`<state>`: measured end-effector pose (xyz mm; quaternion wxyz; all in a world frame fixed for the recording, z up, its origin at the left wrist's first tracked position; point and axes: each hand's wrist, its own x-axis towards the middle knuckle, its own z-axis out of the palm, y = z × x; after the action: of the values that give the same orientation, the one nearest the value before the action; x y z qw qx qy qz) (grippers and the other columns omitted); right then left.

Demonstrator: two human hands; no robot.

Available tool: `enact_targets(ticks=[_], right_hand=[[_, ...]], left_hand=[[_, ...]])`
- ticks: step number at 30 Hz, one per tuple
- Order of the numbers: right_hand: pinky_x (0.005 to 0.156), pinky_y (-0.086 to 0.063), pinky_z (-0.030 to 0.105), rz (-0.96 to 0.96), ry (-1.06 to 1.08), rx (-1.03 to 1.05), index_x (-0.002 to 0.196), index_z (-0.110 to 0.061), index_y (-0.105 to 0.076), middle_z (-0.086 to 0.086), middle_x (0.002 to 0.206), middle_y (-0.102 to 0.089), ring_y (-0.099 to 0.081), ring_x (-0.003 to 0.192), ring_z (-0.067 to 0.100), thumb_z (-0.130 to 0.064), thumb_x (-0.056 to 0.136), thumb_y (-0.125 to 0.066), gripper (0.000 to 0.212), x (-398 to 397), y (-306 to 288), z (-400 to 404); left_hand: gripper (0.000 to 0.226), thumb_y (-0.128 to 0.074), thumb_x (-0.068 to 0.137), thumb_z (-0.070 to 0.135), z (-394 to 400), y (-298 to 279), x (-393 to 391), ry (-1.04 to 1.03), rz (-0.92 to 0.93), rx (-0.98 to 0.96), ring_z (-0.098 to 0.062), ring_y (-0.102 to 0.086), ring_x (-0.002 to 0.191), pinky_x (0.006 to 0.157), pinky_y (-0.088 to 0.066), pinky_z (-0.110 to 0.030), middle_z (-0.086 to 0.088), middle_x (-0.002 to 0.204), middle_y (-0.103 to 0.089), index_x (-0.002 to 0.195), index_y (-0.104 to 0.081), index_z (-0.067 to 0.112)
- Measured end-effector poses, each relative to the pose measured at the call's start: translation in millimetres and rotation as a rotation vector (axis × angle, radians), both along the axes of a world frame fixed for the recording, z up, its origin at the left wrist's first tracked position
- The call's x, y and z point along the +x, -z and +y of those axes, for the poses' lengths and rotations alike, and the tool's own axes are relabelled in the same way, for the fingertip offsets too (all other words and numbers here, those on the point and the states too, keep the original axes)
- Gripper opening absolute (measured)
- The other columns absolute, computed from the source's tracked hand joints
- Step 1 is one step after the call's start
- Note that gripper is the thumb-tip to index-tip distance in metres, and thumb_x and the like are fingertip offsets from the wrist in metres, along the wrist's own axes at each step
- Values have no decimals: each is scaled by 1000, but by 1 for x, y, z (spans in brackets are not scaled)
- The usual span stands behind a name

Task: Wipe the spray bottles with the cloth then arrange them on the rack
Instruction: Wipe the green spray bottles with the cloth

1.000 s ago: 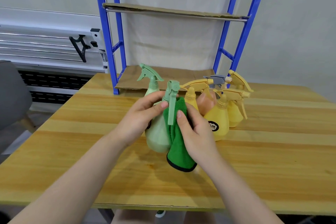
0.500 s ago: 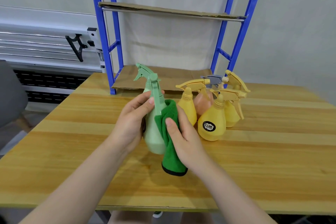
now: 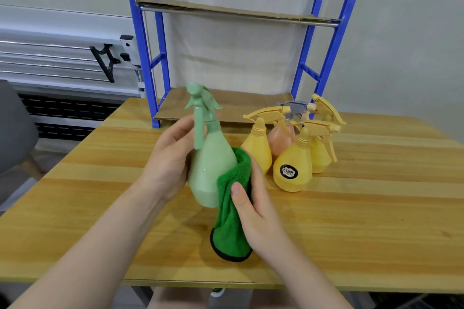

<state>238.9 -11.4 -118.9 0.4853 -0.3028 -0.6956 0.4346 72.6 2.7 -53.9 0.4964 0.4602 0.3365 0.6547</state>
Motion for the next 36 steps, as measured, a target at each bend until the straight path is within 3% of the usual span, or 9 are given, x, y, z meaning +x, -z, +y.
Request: enact_targets(ticks=[5, 9, 12, 18, 21, 24, 27, 32, 36], right_hand=[[94, -47, 20, -40, 69, 55, 138, -31, -38, -25, 124, -57, -56, 119, 2, -26, 95, -55, 47, 2, -16, 9], [88, -50, 23, -173, 117, 121, 133, -31, -44, -20, 118, -61, -60, 111, 1, -48, 86, -56, 51, 4, -33, 19], [90, -46, 16, -170, 140, 110, 133, -28, -44, -24, 120, -57, -56, 113, -4, -42, 86, -63, 53, -2, -30, 22], [94, -51, 27, -94, 256, 38, 127, -48, -38, -19, 123, -55, -56, 117, 2, -53, 76, -66, 59, -14, -10, 10], [101, -48, 31, -138, 262, 17, 139, -38, -33, -15, 134, -50, -49, 124, 2, -56, 76, -66, 73, -16, -3, 4], [106, -39, 18, -169, 281, 24, 144, -36, -29, -19, 142, -42, -39, 130, -7, -58, 77, -62, 78, -14, 0, -2], [110, -34, 17, -167, 304, 21, 148, -33, -28, -18, 148, -38, -34, 136, -6, -58, 79, -61, 80, -13, 6, -8], [113, -35, 25, -257, 335, 70, 150, -27, -27, -15, 150, -37, -32, 139, -3, -58, 83, -59, 81, -11, 3, -3], [105, -22, 2, -313, 362, 206, 146, -26, -32, -32, 131, -33, -26, 125, -23, -39, 88, -67, 69, -10, -14, 9]], left_hand=[[21, -69, 82, 16, -1, 2, 9, 133, 421, 160, -10, -61, 94, 84, -47, -20, 4, 98, -67, 101, -63, 9], [26, -76, 72, 21, -1, 5, 11, 127, 206, 99, -13, -60, 94, 82, -49, -25, 0, 95, -66, 93, -64, 14], [35, -82, 69, 18, 0, 6, 16, 45, 162, 21, -14, -60, 92, 83, -49, -28, -4, 95, -67, 97, -64, 8], [43, -69, 72, 22, 0, 8, 24, -68, 113, -71, -20, -63, 87, 82, -55, -31, -17, 100, -63, 109, -63, 1], [46, -69, 72, 26, 2, 4, 20, -117, 65, -93, -20, -63, 88, 80, -56, -30, -15, 102, -63, 112, -63, 4], [39, -66, 83, 21, 4, -1, 17, -155, 27, -111, -21, -61, 92, 88, -53, -37, -13, 103, -63, 116, -61, 1], [34, -62, 90, 18, 4, -2, 17, -183, -30, -132, -21, -62, 92, 88, -54, -36, -13, 103, -65, 117, -60, -2], [56, -75, 72, 30, 1, 3, 22, -208, 8, -132, -22, -62, 94, 89, -54, -40, -16, 106, -63, 118, -60, 3], [35, -79, 71, 17, 0, 5, 28, -203, 81, -76, -9, -63, 81, 69, -52, -22, 4, 85, -68, 102, -65, 10]])
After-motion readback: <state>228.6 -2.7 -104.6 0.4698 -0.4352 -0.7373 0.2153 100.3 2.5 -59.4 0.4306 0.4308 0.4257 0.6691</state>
